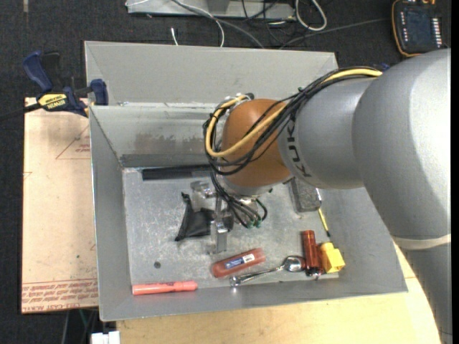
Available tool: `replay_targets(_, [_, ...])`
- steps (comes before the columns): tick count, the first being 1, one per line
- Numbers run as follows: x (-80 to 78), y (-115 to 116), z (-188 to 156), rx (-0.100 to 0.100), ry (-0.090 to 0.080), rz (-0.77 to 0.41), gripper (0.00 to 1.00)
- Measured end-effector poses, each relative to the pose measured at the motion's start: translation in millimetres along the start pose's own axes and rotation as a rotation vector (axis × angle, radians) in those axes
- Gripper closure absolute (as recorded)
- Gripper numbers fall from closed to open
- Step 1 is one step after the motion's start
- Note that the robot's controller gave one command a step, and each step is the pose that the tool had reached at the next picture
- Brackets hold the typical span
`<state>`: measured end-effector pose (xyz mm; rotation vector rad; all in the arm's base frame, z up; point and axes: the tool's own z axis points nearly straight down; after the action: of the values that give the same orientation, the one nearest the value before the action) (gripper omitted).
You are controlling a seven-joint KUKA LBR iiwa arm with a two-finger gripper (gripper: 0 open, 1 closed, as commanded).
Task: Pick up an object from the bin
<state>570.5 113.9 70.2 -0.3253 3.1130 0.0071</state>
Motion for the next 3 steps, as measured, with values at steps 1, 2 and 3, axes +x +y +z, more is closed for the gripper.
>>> replay_targets(1, [4.4, -4, -1, -0.003, 0.004, 0.084, 1.00])
replay_targets(2, [4.9, -5, -2, -0.004, 0.004, 0.096, 1.00])
replay_targets(3, [7.1, -5, -13, -0.003, 0.011, 0.096, 1.00])
